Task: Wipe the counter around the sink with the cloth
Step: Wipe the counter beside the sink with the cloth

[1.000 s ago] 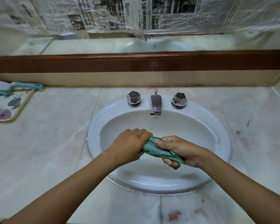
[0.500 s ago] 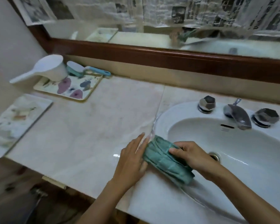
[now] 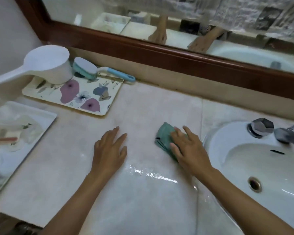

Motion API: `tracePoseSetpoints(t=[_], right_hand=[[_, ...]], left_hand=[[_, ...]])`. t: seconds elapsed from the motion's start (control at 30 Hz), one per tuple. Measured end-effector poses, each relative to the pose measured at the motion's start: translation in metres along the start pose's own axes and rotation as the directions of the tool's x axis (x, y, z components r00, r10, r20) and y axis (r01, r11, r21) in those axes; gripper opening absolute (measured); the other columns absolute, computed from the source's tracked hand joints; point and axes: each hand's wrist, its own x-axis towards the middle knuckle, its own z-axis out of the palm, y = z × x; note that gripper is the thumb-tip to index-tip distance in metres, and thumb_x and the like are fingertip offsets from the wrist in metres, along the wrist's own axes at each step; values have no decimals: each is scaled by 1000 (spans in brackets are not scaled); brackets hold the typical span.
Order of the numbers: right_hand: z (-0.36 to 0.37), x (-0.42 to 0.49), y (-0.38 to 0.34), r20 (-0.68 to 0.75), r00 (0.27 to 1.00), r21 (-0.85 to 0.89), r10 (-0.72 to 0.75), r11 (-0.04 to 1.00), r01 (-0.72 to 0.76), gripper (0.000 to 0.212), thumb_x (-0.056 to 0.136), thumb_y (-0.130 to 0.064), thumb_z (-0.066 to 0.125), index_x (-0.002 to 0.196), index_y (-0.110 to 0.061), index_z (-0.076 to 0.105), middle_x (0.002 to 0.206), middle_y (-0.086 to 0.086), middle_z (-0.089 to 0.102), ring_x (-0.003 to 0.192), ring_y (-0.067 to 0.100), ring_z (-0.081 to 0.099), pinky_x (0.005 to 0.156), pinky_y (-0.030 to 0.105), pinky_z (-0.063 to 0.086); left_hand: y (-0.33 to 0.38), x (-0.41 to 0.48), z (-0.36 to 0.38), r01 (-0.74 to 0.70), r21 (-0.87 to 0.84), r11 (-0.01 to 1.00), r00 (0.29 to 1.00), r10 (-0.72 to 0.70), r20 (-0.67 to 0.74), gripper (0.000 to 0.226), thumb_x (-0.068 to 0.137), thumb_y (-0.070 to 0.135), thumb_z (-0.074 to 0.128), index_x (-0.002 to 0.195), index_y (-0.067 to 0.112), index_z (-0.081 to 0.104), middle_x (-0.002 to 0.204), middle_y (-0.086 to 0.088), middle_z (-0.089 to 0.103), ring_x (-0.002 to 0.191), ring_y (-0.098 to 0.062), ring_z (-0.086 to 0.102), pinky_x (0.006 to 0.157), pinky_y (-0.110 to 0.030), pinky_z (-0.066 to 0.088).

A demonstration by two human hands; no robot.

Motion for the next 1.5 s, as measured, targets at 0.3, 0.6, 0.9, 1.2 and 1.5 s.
tracePoseSetpoints(t=[0.3,0.6,0.9,1.2,1.5], right_hand=[[37,50,26,74,971,-80,229,971,-224,57,97,-50,12,152,-36,6,162,-8,-2,148,21,-3,117,39,12],[34,164,39,-11,855,-47,518,854,-518,60,99,-45,16,154,-23,8,162,9,2,147,35,-2,117,49,7],[53,-15,-27,50,990,-24,129,992,-128,59,97,-48,23,153,-34,10,162,-9,-2,148,16,-7,116,32,5],[30,129,68,-17,822,-10,569,822,-569,58,100,-43,15,154,-21,7,162,8,1,147,34,-2,118,48,8],[66,-19,-90,56,998,-10,36,999,-36,59,99,-45,24,154,-27,12,162,1,5,149,25,2,115,39,13]], left_hand=[[-5,12,15,-14,81,997,998,19,-56,55,83,40,43,133,20,55,149,-4,43,135,-27,40,95,-45,35],[-3,12,17,-29,103,994,995,39,-91,54,84,38,43,133,18,54,149,-7,43,134,-31,40,97,-48,34],[-2,11,19,-14,87,996,994,23,-109,56,83,39,40,133,16,55,148,-8,43,133,-31,38,96,-51,35],[-4,12,23,-16,77,997,990,27,-142,56,83,41,41,132,18,54,147,-6,44,134,-30,38,97,-49,35],[-6,14,23,-28,63,998,989,37,-141,53,83,39,42,130,18,57,145,-7,47,131,-31,42,97,-47,36]])
